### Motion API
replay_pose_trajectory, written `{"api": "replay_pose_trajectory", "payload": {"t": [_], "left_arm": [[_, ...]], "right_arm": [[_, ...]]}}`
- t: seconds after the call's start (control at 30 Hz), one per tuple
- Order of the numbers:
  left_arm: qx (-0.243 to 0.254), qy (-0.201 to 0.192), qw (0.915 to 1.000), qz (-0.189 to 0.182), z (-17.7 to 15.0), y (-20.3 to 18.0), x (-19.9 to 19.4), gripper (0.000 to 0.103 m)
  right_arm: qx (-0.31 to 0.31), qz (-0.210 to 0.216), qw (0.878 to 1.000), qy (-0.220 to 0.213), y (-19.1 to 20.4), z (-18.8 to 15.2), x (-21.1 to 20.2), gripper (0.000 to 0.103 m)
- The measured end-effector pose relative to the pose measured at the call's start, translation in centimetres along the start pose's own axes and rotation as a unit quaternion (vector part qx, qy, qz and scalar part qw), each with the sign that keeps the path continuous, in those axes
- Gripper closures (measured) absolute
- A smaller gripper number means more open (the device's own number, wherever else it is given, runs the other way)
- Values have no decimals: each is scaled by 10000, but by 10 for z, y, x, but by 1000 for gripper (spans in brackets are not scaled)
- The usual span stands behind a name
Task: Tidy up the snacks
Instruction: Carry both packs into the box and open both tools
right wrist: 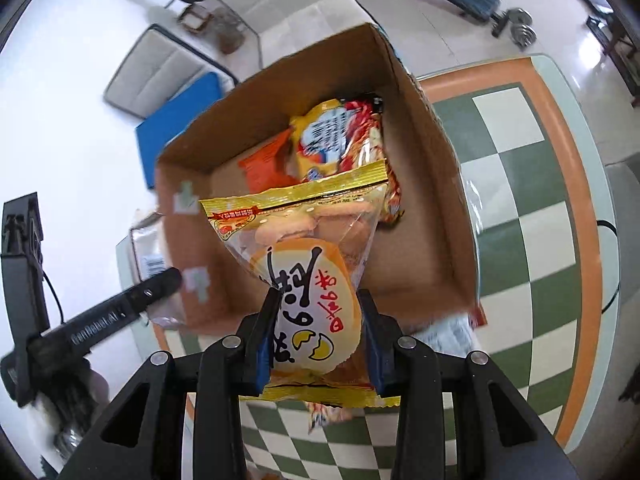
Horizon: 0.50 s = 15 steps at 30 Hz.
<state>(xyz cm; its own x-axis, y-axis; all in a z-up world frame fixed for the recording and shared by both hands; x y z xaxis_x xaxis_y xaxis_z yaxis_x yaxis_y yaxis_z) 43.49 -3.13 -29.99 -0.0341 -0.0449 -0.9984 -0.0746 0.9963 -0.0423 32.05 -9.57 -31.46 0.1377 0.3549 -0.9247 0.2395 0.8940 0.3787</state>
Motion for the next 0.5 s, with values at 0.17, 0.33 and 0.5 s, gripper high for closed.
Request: {"api": "replay_pose_trajectory", "payload": {"t": [0.17,0.33,0.5], "left_arm": [[-54,286,9996,59,38,-1,32,48],[-53,463,9989,106,59,-5,54,47],[-146,561,9983,66,68,-7,61,46]], "right_arm": [[121,-250,9994,195,-11,22,29,64],[138,-380,9986,348,-16,28,49,64],[127,-413,9975,554,-18,25,63,63]]}}
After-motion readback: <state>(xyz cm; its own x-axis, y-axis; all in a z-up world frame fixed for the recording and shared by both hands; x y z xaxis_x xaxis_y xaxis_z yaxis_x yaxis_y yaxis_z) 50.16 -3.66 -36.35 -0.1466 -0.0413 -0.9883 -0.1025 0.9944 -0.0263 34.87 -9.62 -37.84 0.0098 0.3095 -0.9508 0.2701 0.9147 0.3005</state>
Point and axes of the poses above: each gripper's, at about its wrist camera, not at the fingertips, and x roughly the way its jaws point, y to its left, z to its top, the point moved 5 cm from there along x, roughly the way its jaws point, and after that the axes turned 11 degrees about -x, right-handed, at the moved point
